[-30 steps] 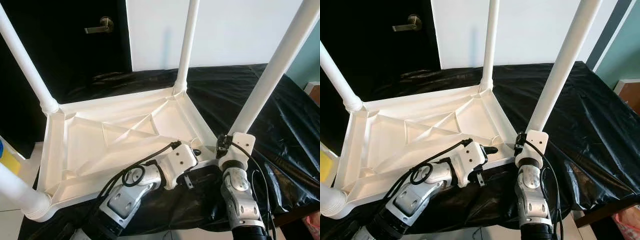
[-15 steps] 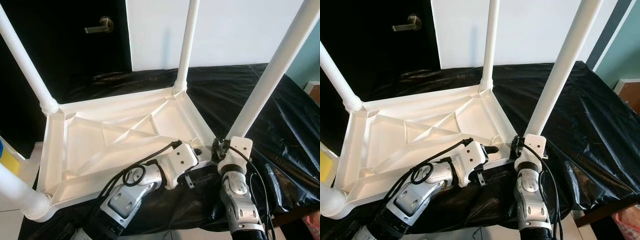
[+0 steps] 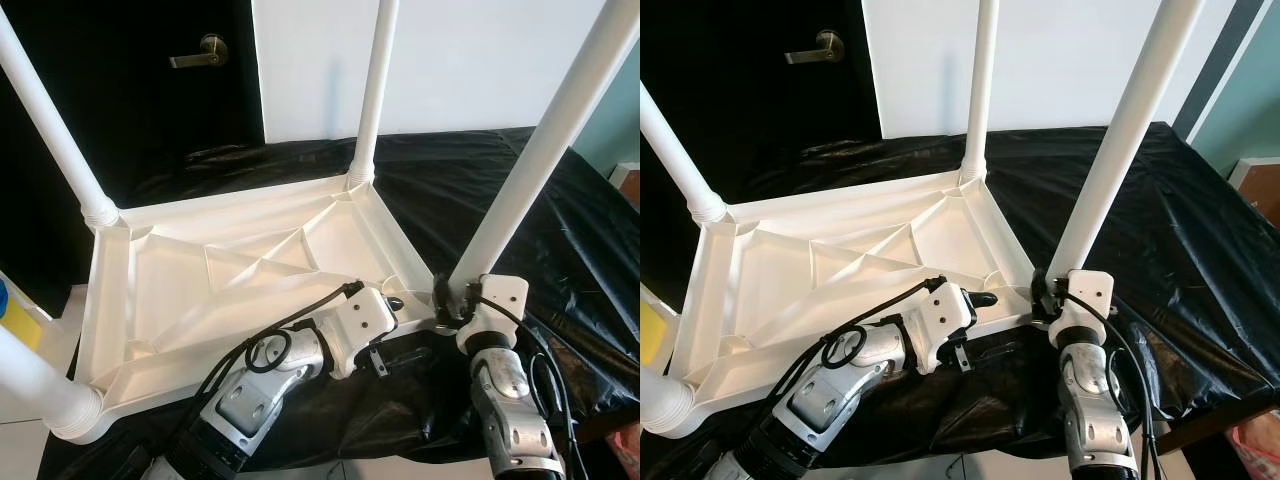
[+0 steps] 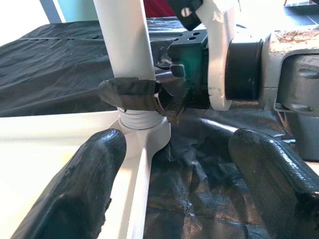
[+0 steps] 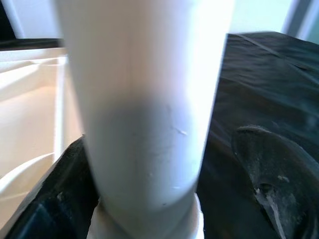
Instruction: Building children table
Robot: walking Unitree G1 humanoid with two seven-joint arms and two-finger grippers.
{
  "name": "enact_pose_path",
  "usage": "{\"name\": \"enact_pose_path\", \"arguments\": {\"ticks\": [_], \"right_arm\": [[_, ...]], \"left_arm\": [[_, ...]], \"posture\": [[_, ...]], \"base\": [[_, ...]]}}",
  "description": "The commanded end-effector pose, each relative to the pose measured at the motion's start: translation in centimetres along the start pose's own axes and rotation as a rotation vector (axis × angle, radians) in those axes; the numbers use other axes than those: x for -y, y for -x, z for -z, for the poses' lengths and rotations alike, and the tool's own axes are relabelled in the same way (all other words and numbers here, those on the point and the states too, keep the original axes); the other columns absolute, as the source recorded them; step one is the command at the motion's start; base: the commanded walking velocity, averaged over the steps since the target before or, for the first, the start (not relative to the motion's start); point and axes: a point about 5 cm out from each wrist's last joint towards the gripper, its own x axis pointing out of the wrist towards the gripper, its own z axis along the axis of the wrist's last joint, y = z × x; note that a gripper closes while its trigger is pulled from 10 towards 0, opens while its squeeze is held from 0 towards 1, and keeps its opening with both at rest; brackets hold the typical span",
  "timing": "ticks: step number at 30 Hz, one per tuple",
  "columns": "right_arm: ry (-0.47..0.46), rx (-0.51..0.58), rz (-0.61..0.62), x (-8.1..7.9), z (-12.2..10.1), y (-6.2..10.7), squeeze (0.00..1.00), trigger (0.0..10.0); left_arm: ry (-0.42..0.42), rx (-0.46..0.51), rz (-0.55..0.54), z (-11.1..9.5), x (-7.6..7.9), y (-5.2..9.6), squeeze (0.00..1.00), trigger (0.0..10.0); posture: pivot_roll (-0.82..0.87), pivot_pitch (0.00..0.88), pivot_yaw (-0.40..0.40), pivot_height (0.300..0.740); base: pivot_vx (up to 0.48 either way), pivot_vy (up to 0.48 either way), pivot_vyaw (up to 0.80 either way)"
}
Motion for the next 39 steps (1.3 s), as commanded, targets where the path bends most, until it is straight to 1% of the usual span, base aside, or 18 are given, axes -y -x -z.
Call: {"name": "enact_pose_path", "arguments": {"ticks": [1,3,5,8,10,11,13,14,15,17,19,23,26,27,28,31,32,39], "right_arm": [[-0.002,0.033,-0.041,0.7,-0.4,0.2,0.00,10.0],[-0.011,0.040,-0.194,1.3,-0.7,0.2,0.00,10.0],[-0.012,0.038,-0.291,1.4,-0.8,0.2,0.00,10.0],[-0.003,0.042,-0.310,1.5,-0.9,0.2,0.00,10.0],[0.019,0.038,-0.371,2.2,-1.1,-0.2,0.00,10.0],[0.019,0.038,-0.371,2.2,-1.1,-0.2,0.00,10.0],[0.040,0.033,-0.415,2.5,-1.3,-0.5,0.00,10.0],[0.054,0.020,-0.462,2.6,-1.3,-0.8,0.00,10.0],[0.054,0.020,-0.462,2.6,-1.3,-0.8,0.00,10.0],[0.078,-0.007,-0.542,2.8,-1.3,-1.4,0.00,10.0],[0.080,-0.013,-0.561,2.8,-1.2,-1.5,0.00,10.0],[0.141,-0.021,-0.614,3.2,-1.4,-2.7,0.00,10.0],[0.145,-0.025,-0.631,3.2,-1.4,-2.8,0.00,10.0],[0.145,-0.029,-0.642,3.2,-1.4,-2.9,0.00,9.6],[0.149,-0.030,-0.647,3.2,-1.3,-3.1,0.00,4.3],[0.149,-0.031,-0.653,3.2,-1.3,-3.2,0.00,4.3],[0.148,-0.032,-0.658,3.2,-1.3,-3.3,0.00,3.5],[0.144,-0.029,-0.680,3.3,-1.1,-3.6,0.00,3.5]], "left_arm": [[-0.003,-0.014,0.034,0.3,0.1,-0.1,0.00,10.0],[-0.005,-0.018,0.041,0.3,0.0,-0.1,0.00,10.0],[-0.006,-0.020,0.045,0.4,0.0,0.0,0.00,10.0],[-0.007,-0.020,0.045,0.4,0.0,0.0,0.00,10.0],[-0.008,-0.021,0.047,0.4,0.0,0.0,0.00,10.0],[-0.008,-0.021,0.047,0.4,0.0,0.0,0.00,10.0],[-0.009,-0.021,0.048,0.4,0.0,0.0,0.00,10.0],[-0.010,-0.021,0.049,0.4,-0.1,0.0,0.00,10.0],[-0.010,-0.021,0.049,0.4,-0.1,0.0,0.00,10.0],[-0.010,-0.019,0.051,0.3,-0.1,-0.1,0.00,10.0],[-0.010,-0.018,0.052,0.3,-0.1,-0.2,0.00,10.0],[-0.013,-0.017,0.050,0.2,-0.1,-0.2,0.00,10.0],[-0.013,-0.018,0.049,0.2,-0.1,-0.2,0.00,10.0],[-0.012,-0.018,0.048,0.3,-0.1,-0.2,0.00,10.0],[-0.012,-0.018,0.047,0.3,-0.1,-0.2,0.00,10.0],[-0.012,-0.019,0.046,0.3,-0.1,-0.1,0.00,10.0],[-0.013,-0.019,0.046,0.3,-0.1,-0.1,0.00,10.0],[-0.013,-0.020,0.045,0.3,-0.1,-0.1,0.00,10.0]], "posture": [[-0.06,0.000,-0.006,0.740],[-0.06,0.000,-0.003,0.740],[-0.06,0.000,0.000,0.740],[-0.06,0.000,0.000,0.740],[-0.06,0.000,0.000,0.740],[-0.06,0.000,0.000,0.740],[-0.06,0.000,0.002,0.740],[-0.06,0.000,0.002,0.740],[-0.06,0.000,0.002,0.740],[-0.06,0.000,0.001,0.740],[-0.06,0.000,0.001,0.740],[-0.06,0.000,-0.001,0.740],[-0.05,0.000,-0.002,0.740],[-0.05,0.000,-0.002,0.740],[-0.05,0.000,-0.005,0.740],[-0.05,0.000,-0.005,0.740],[-0.05,0.000,-0.007,0.740],[-0.05,0.000,-0.007,0.740]], "base": [[0.000,0.000,0.00],[0.000,0.000,0.00],[0.000,0.000,0.00],[0.000,0.000,0.00],[0.000,0.000,0.00],[0.000,0.000,0.00],[0.000,0.000,0.00],[0.000,0.000,0.00],[0.000,0.000,0.00],[0.000,0.000,0.00],[0.000,0.000,0.00],[0.000,0.000,0.00],[0.000,0.000,0.00],[0.000,0.000,0.00],[0.000,0.000,0.00],[0.000,0.000,0.00],[0.000,0.000,0.00],[0.000,0.000,0.00]]}}
